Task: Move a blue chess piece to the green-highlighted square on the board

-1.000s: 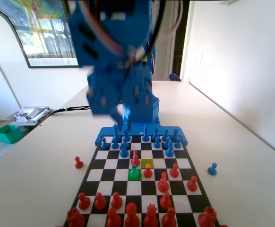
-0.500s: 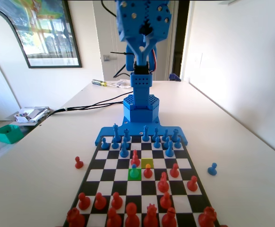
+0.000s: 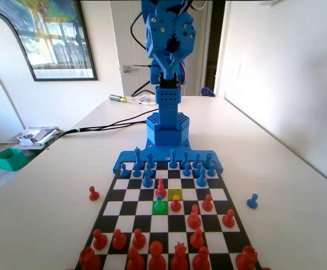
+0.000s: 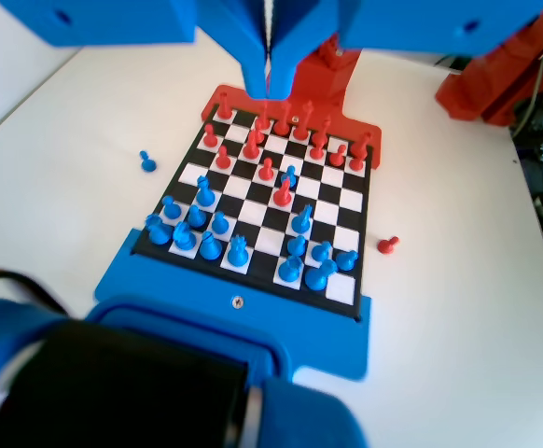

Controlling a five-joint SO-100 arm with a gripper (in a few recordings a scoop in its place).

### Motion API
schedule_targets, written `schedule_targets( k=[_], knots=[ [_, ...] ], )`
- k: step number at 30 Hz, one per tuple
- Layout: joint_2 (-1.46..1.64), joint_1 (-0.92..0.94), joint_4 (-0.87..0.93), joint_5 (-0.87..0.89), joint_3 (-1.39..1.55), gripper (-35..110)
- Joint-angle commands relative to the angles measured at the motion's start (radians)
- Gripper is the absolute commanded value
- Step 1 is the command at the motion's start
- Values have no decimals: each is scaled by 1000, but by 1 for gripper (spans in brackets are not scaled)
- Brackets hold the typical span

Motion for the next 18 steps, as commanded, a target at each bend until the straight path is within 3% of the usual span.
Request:
schedule_targets(
  k=[1,18],
  knots=[
    [71,6,-31,9,9,1],
    [253,5,-117,38,28,1]
  ],
)
